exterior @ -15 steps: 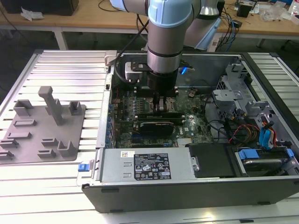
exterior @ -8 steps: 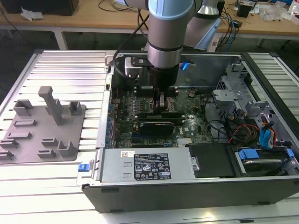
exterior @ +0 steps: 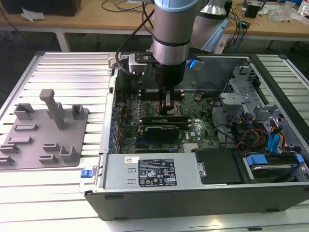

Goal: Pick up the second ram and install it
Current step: 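Insert the second ram into the second slot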

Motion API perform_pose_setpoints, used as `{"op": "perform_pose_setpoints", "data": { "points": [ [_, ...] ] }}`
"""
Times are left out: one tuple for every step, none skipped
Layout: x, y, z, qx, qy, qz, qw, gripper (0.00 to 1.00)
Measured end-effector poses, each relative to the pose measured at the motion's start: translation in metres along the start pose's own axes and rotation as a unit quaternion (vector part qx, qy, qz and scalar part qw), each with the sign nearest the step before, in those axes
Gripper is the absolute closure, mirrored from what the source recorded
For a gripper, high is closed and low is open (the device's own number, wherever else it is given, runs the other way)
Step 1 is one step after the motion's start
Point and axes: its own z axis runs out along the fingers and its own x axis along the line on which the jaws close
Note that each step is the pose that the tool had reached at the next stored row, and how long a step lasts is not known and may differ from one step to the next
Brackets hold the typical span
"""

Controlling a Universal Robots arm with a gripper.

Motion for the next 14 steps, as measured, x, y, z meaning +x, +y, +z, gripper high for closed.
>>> {"op": "perform_pose_setpoints", "data": {
  "points": [
    [0.0, -0.0015, 0.0, 0.0, 0.0001, 0.0, 1.0, 0.84],
    [0.0, -0.005, 0.0, 0.0, 0.0002, 0.0, 1.0, 0.84],
    [0.0, -0.0076, 0.0, 0.0, 0.0001, 0.0, 1.0, 0.84],
    [0.0, -0.0122, 0.0, 0.0, 0.0001, 0.0, 1.0, 0.84],
    [0.0, -0.0143, 0.0001, 0.0, 0.0001, 0.0, 1.0, 0.84],
    [0.0, -0.0147, 0.0001, 0.0, 0.0001, 0.0, 1.0, 0.84],
    [-0.0001, -0.0152, 0.0001, 0.0, 0.0, 0.0, 1.0, 0.84],
    [-0.0001, -0.0156, 0.0001, 0.0, 0.0001, 0.0, 1.0, 0.84],
    [-0.0001, -0.0162, 0.0001, 0.0, 0.0001, 0.0, 1.0, 0.84],
    [-0.0001, -0.0171, 0.0001, 0.0, 0.0001, 0.0, 1.0, 0.85],
    [-0.0001, -0.0178, 0.0001, 0.0, 0.0001, 0.0, 1.0, 0.92],
    [-0.0001, -0.0187, 0.0001, 0.0, 0.0001, 0.0, 1.0, 0.92],
    [-0.0001, -0.0192, 0.0001, 0.0, 0.0001, 0.0, 1.0, 0.92],
    [-0.0001, -0.0195, 0.0001, 0.0, 0.0, 0.0, 1.0, 0.92]
  ]
}}
